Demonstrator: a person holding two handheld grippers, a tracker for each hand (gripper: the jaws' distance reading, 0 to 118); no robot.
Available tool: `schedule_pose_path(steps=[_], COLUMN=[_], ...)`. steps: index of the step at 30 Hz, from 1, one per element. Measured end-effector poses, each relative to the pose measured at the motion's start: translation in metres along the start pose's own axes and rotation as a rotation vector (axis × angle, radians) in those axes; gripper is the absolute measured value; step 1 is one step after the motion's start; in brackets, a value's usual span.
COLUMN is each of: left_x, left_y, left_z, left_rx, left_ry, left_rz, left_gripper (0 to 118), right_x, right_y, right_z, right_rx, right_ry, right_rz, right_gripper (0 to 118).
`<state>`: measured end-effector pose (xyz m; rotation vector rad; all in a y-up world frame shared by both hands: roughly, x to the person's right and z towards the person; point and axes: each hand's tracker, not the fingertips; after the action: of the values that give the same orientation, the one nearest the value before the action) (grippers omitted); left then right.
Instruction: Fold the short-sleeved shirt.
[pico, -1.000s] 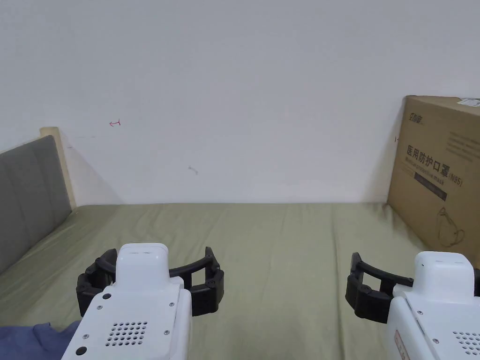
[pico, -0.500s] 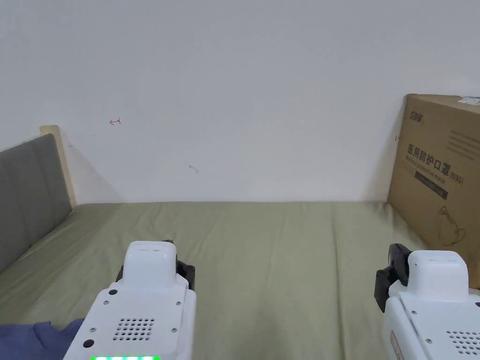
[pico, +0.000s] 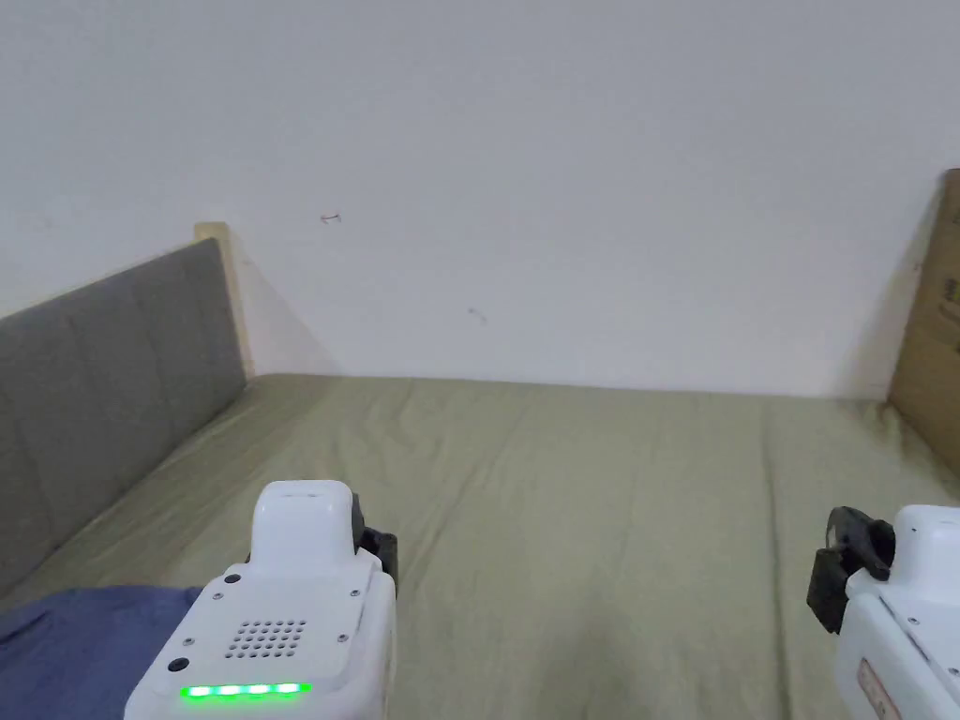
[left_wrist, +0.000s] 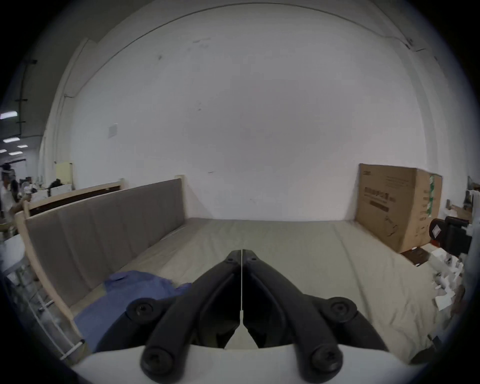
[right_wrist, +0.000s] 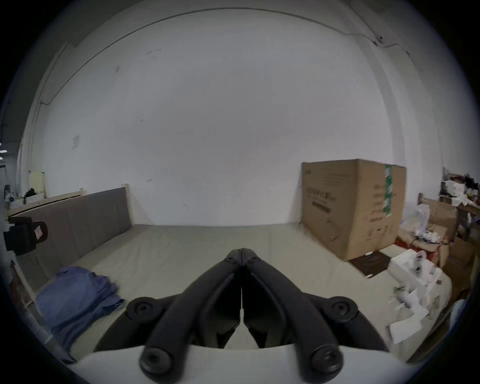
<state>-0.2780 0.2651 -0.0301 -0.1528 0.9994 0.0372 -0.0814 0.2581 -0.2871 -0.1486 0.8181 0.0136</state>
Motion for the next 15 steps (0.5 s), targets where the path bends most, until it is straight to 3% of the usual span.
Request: schedule_pose_path(steps=[3,7,12,15], left_x=[-0.063,-0.145,-0.181,-0.193], left_y=[-0.008,-0.018,-0.03,-0.039], left_z=[0.017,0.043,0.052,0.027], left_rx=[-0.018,-0.068,-0.103,-0.253], left_ry=[0.158,0.318,0.337,0.179], left_rz=[-0.009,0.091,0.12,0.081], left_gripper=[0,0,0,0], right_x=[-0.054,-0.124,-0.151,-0.149], right_y=[-0.003,-0.001,0.001,-0.007], right_z=[-0.01,-0.02,-0.028,-0.03], right_rx=[-0.044,-0.079,-0.122,-0.148], right_ry=[0.158,0.38,0.431,0.433], right_rz=[-0.013,0.005,-0.035,-0.02], right_gripper=[0,0,0,0])
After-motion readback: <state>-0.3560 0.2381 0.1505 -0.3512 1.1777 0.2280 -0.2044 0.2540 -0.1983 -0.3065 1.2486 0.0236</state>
